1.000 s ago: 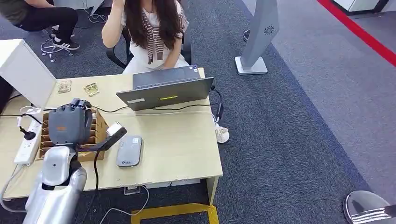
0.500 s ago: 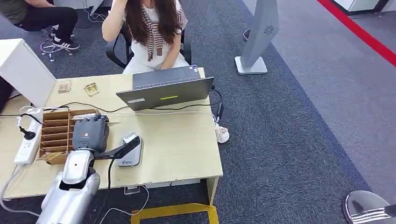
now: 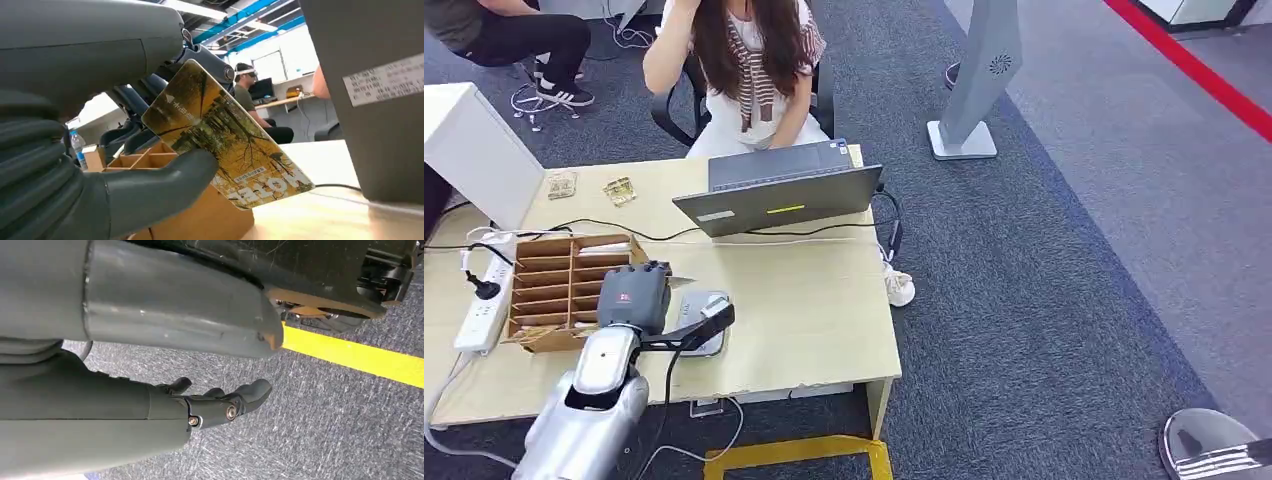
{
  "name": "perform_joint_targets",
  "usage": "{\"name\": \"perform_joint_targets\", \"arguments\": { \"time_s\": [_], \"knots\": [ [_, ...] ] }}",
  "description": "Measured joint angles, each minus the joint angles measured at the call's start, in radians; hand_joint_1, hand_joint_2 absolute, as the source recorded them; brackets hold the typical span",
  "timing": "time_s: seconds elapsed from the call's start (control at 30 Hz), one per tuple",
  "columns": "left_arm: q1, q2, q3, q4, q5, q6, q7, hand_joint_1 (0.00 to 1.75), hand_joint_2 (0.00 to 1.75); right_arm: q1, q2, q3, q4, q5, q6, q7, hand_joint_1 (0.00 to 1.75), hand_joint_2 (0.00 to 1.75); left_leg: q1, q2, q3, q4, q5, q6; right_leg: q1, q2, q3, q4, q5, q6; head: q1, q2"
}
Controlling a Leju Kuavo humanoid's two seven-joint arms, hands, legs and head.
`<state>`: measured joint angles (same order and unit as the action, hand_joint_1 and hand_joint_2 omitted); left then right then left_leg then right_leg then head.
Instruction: Pass the card to the sensor for recognition and then transmit it.
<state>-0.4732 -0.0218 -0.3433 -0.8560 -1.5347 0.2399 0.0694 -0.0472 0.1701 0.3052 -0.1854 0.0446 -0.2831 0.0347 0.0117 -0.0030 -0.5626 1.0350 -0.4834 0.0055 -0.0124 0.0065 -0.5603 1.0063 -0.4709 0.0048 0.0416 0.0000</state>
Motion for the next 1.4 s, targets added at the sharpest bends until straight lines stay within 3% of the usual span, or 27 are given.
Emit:
{"name": "perform_joint_targets", "arguments": {
  "time_s": [0.4,1.1,1.27,1.4],
  "knots": [
    [-0.013,-0.016,-0.035,0.096,-0.001,-0.04,0.002,1.75,1.75,-0.006,0.0,0.006,0.0,0.018,0.011,0.018,0.0,0.0,0.0,0.0,0.0,0.0,0.0,0.0,0.0,0.0,0.0,0.0,0.0,0.0,0.0,0.0],
    [-0.057,-0.015,-0.05,0.183,-0.001,-0.041,0.024,1.75,1.75,-0.01,0.001,0.011,0.0,0.032,0.007,0.021,0.0,0.0,0.0,0.0,-0.001,0.0,0.002,0.0,0.0,0.0,0.0,0.0,0.001,0.0,0.0,0.0],
    [-0.057,-0.014,-0.05,0.189,0.0,0.001,0.023,1.75,1.75,-0.01,0.0,0.011,0.0,0.034,0.003,0.019,0.0,0.0,0.0,0.0,-0.001,0.0,0.003,0.0,0.0,0.0,-0.001,0.0,0.002,0.0,0.0,0.0],
    [-0.055,-0.011,-0.05,0.167,0.003,0.09,0.002,1.75,1.75,-0.01,0.001,0.011,0.0,0.032,-0.002,0.01,0.0,0.0,0.0,0.0,-0.002,0.0,0.003,0.0,0.0,0.0,-0.001,0.0,0.002,0.0,0.0,0.0]
  ]
}}
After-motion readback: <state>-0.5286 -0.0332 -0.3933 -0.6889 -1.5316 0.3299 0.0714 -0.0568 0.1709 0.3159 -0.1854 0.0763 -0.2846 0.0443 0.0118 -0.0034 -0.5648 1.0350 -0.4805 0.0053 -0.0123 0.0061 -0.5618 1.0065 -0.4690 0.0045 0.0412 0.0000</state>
